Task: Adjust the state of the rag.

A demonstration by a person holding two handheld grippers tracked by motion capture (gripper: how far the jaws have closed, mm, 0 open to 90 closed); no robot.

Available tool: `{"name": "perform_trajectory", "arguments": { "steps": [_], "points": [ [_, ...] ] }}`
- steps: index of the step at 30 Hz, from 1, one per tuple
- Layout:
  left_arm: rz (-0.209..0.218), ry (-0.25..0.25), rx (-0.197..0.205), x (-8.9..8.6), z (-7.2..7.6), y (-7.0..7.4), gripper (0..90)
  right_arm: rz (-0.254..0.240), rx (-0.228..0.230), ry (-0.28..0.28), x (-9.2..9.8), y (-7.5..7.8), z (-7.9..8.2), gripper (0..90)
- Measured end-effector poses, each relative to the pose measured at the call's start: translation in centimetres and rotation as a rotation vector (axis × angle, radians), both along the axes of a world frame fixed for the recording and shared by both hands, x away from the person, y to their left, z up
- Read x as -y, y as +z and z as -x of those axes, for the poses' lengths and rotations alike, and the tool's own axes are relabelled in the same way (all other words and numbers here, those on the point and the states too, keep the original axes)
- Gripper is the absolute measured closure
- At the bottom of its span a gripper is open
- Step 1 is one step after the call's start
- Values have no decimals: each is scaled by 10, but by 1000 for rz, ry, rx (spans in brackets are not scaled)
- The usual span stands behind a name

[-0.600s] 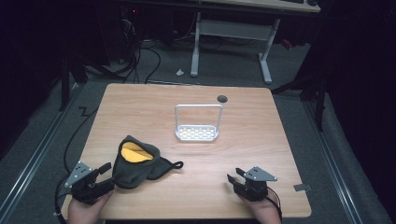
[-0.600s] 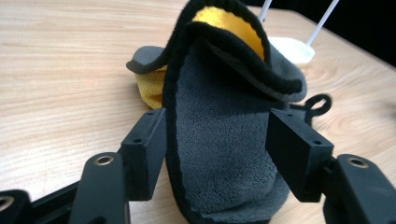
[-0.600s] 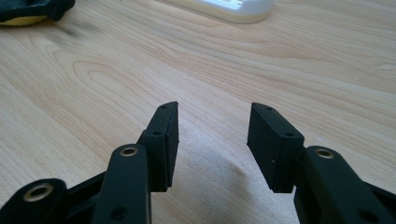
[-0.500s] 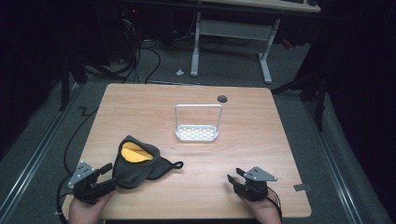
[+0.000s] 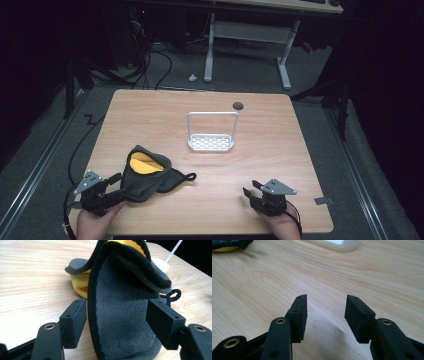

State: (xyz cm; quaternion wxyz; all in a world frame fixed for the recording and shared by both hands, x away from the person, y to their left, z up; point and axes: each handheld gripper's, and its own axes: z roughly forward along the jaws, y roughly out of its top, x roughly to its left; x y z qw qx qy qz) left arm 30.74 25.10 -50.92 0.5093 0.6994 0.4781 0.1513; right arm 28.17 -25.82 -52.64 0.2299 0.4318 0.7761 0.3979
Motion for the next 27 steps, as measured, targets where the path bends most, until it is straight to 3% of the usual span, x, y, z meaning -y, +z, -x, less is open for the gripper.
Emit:
{"name": "perform_trajectory", "arguments": {
  "steps": [5,8,11,16,22,27],
  "points": [
    [-1,-5,-11,1,-2,-3,325,-8,-4,-4,1,0,-1,531],
    [-13,-9,-31,2,-3,-5,368,-8,-6,-5,0,0,-1,530],
    [-7,-17,-68,2,-4,-7,541,-3,-8,-2,0,0,-1,530],
    [-46,-42,-64,7,-1,-6,819,-4,-4,3,0,0,0,531],
    [-61,-84,-52,20,2,-4,853,-4,-5,3,0,0,-1,531],
    [-81,-167,-43,47,8,-3,858,-5,-5,6,-1,0,0,530]
  ]
}}
